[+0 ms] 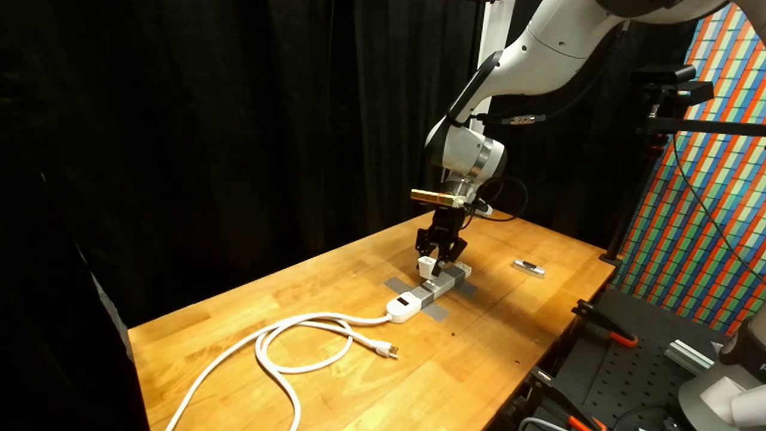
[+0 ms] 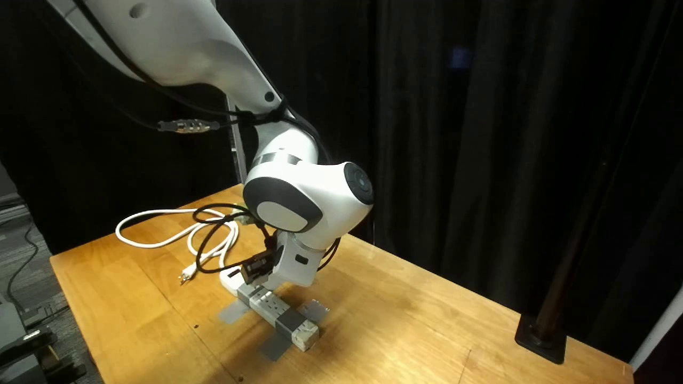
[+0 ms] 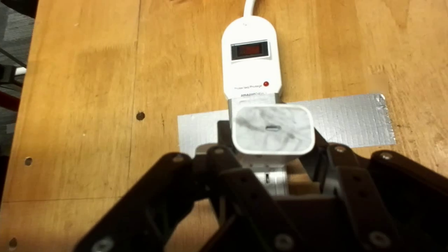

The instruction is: Pick up the charger head from the table and put it on the adapter

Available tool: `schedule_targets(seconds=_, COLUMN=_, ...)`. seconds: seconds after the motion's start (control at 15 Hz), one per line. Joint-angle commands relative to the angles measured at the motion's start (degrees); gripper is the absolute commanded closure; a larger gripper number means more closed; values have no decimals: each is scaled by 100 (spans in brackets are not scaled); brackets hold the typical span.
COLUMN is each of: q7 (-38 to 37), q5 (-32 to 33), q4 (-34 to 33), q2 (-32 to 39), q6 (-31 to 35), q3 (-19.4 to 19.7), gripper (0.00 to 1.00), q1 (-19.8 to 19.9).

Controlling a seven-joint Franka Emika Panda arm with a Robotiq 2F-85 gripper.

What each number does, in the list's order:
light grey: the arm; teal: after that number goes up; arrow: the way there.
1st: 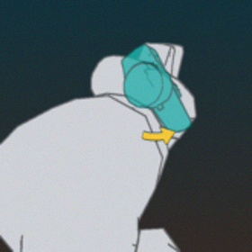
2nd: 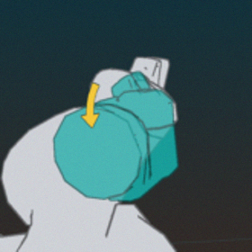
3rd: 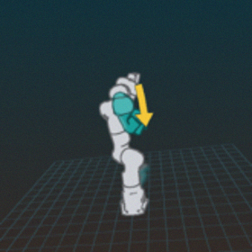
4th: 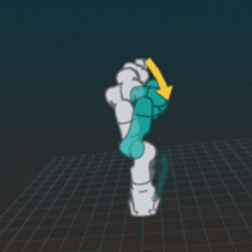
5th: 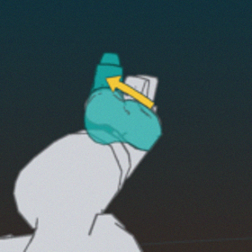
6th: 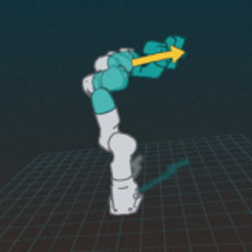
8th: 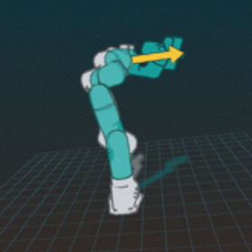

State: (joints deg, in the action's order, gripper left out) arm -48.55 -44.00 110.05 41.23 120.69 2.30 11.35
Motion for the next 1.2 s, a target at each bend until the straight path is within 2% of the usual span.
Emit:
schedule_targets(seconds=0.0, q7=364, q5=-397, q4=-300, q2=276, q6=-72, q3=97, gripper=77, q1=15)
schedule_targets(seconds=0.4, q7=446, q5=-418, q4=-526, q2=445, q6=-238, q3=281, gripper=77, q1=26)
schedule_targets(seconds=0.73, q7=583, q5=-410, q4=-421, q2=359, q6=-745, q3=345, gripper=77, q1=114)
schedule_targets(seconds=0.93, q7=940, q5=-539, q4=-188, q2=180, q6=-735, q3=332, gripper=77, q1=135)
schedule_targets(seconds=1.13, q7=1511, q5=-1115, q4=75, q2=109, q6=-148, q3=296, gripper=77, q1=100)
